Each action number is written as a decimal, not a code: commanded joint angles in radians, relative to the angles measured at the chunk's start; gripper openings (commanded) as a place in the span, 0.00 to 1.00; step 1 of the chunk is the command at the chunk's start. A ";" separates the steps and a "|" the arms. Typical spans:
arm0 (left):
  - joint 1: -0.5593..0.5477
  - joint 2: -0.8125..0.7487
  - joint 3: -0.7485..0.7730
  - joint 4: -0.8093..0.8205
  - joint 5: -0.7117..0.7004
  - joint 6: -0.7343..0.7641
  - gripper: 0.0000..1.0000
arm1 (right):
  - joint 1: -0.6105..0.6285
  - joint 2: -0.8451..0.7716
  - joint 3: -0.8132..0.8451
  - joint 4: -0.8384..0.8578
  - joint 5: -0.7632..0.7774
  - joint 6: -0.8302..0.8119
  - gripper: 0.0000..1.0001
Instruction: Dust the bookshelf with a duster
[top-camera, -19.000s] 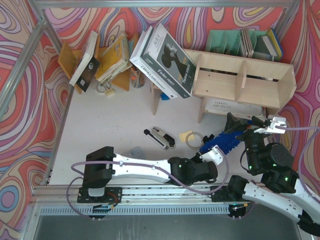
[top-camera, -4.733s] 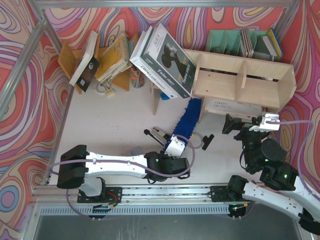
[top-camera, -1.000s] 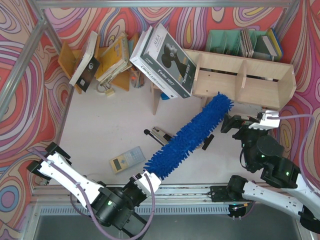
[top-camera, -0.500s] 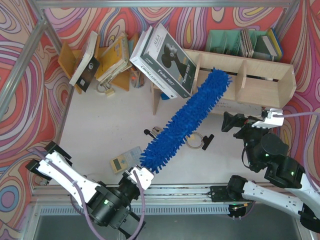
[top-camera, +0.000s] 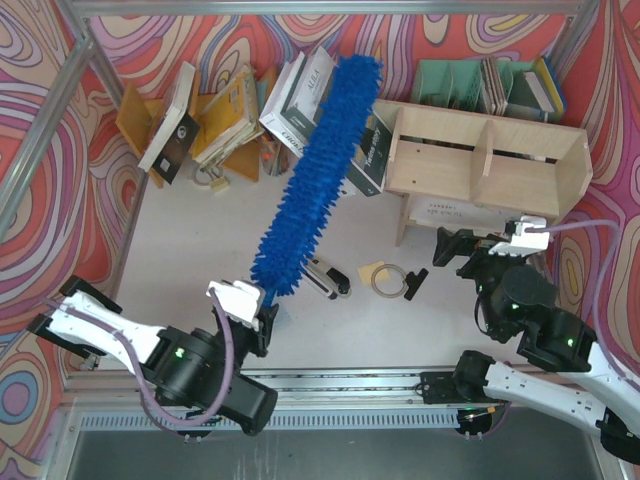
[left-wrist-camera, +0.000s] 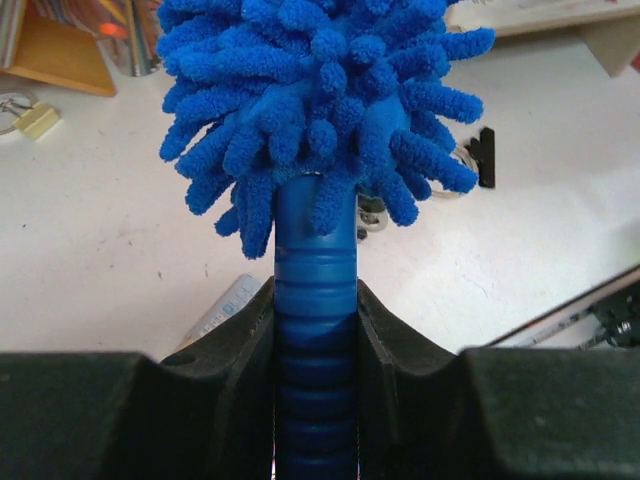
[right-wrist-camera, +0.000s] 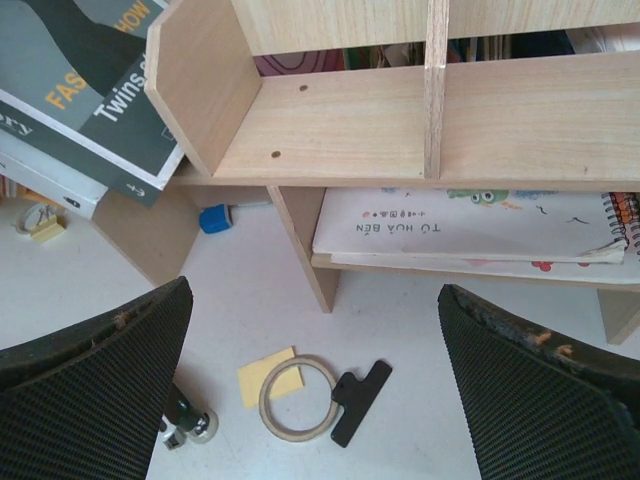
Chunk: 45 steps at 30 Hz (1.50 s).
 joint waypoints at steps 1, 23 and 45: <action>0.040 -0.057 -0.018 -0.129 -0.104 0.023 0.00 | -0.001 -0.020 -0.027 0.013 0.007 0.021 0.99; 0.162 -0.141 -0.246 0.448 0.084 0.546 0.00 | -0.003 -0.022 -0.067 0.027 0.012 0.031 0.99; 0.152 0.020 -0.037 1.063 0.108 1.331 0.00 | -0.002 -0.078 -0.024 0.014 -0.071 0.073 0.99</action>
